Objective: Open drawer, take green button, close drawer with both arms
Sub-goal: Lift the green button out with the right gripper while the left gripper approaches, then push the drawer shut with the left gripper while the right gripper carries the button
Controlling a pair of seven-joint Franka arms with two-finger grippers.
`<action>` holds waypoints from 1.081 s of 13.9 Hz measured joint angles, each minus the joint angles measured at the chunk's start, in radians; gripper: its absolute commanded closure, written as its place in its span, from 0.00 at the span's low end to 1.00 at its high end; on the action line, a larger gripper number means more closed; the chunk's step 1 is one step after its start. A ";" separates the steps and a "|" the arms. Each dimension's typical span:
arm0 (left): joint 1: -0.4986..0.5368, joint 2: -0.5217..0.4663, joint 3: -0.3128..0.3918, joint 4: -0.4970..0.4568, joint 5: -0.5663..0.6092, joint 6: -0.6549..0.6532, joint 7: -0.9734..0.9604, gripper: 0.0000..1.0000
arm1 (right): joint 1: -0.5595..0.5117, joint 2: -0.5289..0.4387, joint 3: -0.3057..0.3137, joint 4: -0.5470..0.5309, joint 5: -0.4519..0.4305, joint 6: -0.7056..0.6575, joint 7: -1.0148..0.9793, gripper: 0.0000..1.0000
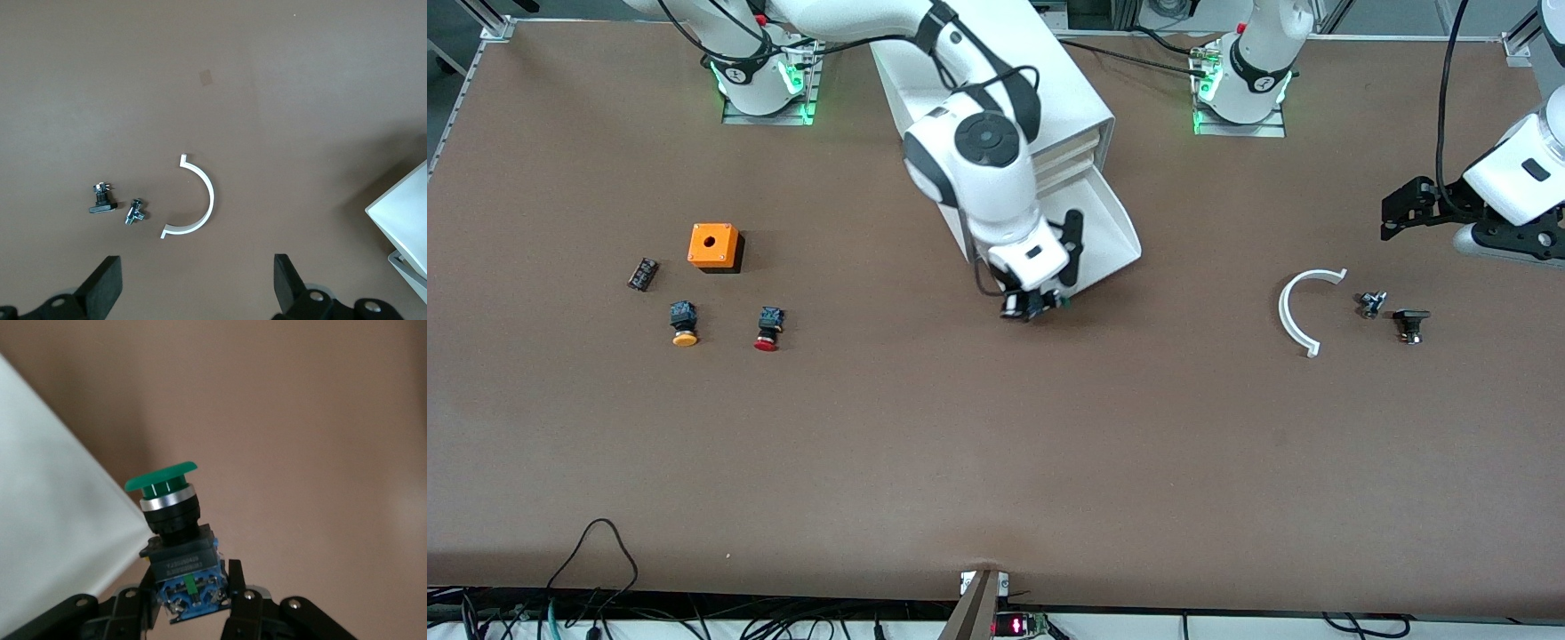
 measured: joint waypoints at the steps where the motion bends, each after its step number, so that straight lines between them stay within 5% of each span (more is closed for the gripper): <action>1: -0.004 0.005 -0.002 -0.001 0.000 0.000 0.000 0.00 | -0.012 0.000 -0.025 -0.006 0.010 0.002 0.046 0.73; 4: -0.028 0.051 -0.032 -0.036 -0.016 0.071 -0.073 0.00 | -0.061 0.000 -0.064 -0.031 0.078 0.038 0.213 0.73; 11: -0.114 0.214 -0.161 -0.271 -0.036 0.558 -0.471 0.00 | -0.196 -0.031 -0.075 -0.209 0.191 0.117 0.330 0.73; 15: -0.173 0.312 -0.164 -0.393 -0.085 0.811 -0.621 0.00 | -0.215 -0.100 -0.075 -0.368 0.193 0.117 0.628 0.73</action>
